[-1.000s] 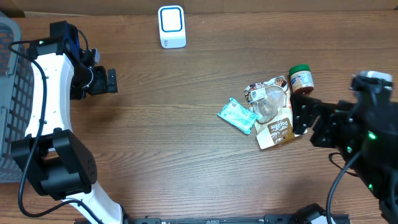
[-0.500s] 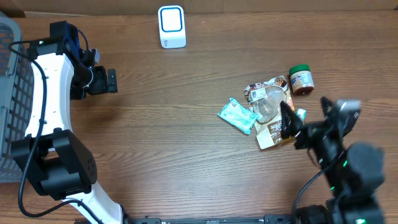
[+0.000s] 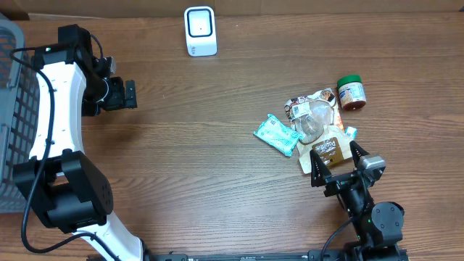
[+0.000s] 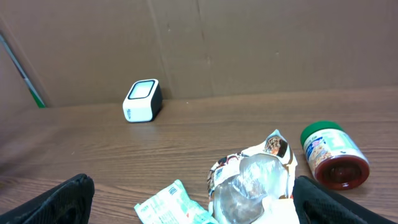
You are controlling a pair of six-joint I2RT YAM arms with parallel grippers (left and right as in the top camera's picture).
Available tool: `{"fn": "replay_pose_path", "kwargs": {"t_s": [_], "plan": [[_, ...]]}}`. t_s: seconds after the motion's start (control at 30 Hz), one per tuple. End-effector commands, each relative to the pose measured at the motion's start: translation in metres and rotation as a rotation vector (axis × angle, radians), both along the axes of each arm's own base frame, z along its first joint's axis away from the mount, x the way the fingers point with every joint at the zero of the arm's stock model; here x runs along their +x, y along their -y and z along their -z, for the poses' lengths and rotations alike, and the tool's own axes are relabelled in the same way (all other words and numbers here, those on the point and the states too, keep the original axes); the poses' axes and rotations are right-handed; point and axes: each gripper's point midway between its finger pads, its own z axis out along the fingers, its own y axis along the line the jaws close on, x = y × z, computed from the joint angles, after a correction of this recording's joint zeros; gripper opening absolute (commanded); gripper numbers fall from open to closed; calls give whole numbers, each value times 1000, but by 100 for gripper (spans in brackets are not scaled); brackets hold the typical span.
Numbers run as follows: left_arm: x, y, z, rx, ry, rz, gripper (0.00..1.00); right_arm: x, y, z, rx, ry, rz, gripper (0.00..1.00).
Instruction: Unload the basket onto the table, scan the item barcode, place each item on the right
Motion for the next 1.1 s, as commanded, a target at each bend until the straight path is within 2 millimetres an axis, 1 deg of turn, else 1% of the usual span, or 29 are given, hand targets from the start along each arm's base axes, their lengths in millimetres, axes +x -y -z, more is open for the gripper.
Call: {"fn": "replay_pose_path", "kwargs": {"t_s": [0.0,0.17,1.07], "plan": [[4,0,-13,10,41,13,99,0,0,7,-5,9,-1,100],[4,0,-13,10,41,13,100,-2,0,0,0,37,-3,100],[4,-1,-13,10,41,11,99,-2,0,1,0,35,-2,100]]}}
